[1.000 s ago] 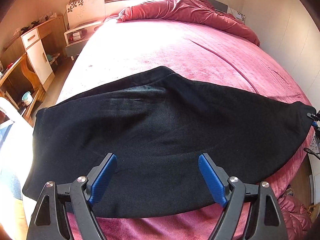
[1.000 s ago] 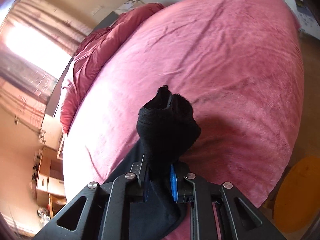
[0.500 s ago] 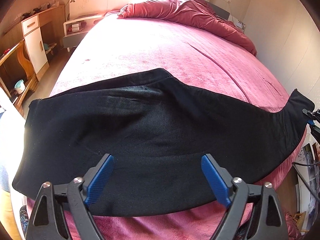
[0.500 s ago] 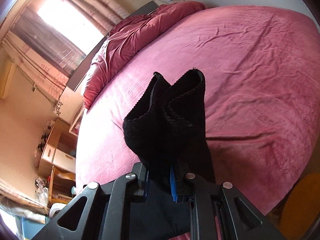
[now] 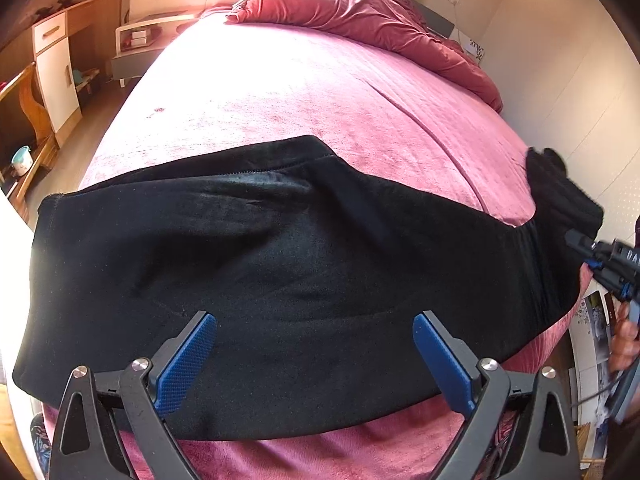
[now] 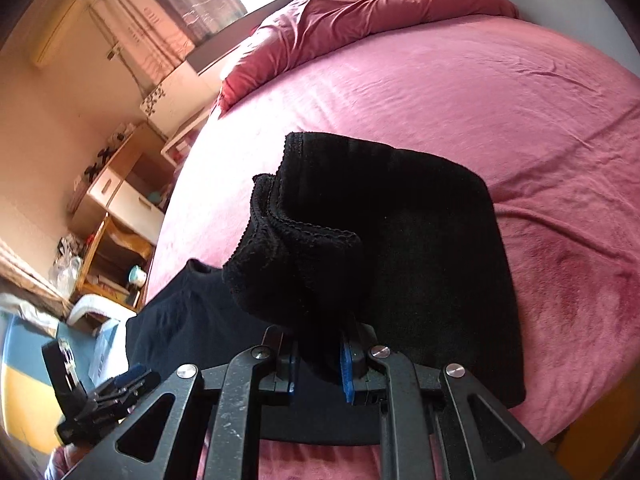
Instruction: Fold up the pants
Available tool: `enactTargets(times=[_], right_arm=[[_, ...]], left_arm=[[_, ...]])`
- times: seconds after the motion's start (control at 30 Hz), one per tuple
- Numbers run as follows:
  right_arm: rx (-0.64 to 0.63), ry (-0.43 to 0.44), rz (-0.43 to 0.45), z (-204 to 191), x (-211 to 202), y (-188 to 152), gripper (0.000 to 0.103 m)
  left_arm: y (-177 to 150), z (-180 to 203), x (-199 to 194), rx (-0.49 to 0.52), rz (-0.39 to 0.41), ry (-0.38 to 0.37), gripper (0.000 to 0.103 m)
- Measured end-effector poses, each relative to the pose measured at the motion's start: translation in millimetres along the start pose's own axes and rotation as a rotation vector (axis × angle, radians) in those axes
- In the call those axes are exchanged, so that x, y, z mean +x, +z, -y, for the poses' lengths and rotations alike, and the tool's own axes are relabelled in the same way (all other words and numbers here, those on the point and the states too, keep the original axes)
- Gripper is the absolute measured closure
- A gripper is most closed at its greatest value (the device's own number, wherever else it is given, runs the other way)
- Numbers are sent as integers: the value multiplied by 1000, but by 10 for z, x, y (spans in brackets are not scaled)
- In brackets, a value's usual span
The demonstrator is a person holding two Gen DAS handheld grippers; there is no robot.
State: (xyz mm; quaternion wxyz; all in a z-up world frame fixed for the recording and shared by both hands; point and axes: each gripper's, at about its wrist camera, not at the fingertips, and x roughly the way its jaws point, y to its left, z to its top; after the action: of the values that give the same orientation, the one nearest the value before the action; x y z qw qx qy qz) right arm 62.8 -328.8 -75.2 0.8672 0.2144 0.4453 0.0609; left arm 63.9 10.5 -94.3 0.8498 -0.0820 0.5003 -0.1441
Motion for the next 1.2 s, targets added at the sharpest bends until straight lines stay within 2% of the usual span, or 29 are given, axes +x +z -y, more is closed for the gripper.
enactTargets(times=[0.07,0.2,0.27,0.37,0.47,0.5,0.57,0.63,0.7,0.73,0.83,0.93,1.03,1.07,1.13,1.2], right_arm=[[-34,8,-29,-142,137,-88,86],[-137,2,-92,-466,391,-317,86],[-194,-11,-122,-599,515,-462,86],[-249,-25,-170,-707,692,-649,83],[-299,-10,-208,-750,791,-817,72],[-304,8,-216,-755,797,-855,65],[-308,67,-237,-766,771,-892,60],[-301,134,-252,-725,715,-876,45],[-273,199,-266,-640,632,-860,42],[-269,204,-267,-605,592,-867,42],[-257,181,-264,-456,444,-892,42],[-243,109,-245,-200,231,-907,42],[-177,29,-221,182,-1,-926,42],[-154,1,-212,316,-78,-947,42],[-98,-52,-197,559,-192,-936,42],[-53,-104,-191,751,-264,-947,42]], left_arm=[[39,-24,30,-28,-26,-41,11],[106,-63,77,-89,-46,-104,13],[136,-51,140,-115,-85,-178,19],[189,-27,223,-148,-121,-256,20],[232,29,368,-195,-175,-355,20],[244,46,419,-208,-192,-372,20],[259,77,515,-227,-217,-386,20],[265,90,636,-254,-258,-399,20],[248,98,739,-292,-300,-418,20],[244,104,791,-303,-317,-423,20],[227,146,886,-310,-336,-412,20],[233,199,956,-307,-351,-390,20],[284,300,964,-291,-359,-388,22],[301,338,971,-284,-357,-382,31],[330,450,1016,-259,-371,-377,42],[337,555,1073,-231,-388,-374,48]])
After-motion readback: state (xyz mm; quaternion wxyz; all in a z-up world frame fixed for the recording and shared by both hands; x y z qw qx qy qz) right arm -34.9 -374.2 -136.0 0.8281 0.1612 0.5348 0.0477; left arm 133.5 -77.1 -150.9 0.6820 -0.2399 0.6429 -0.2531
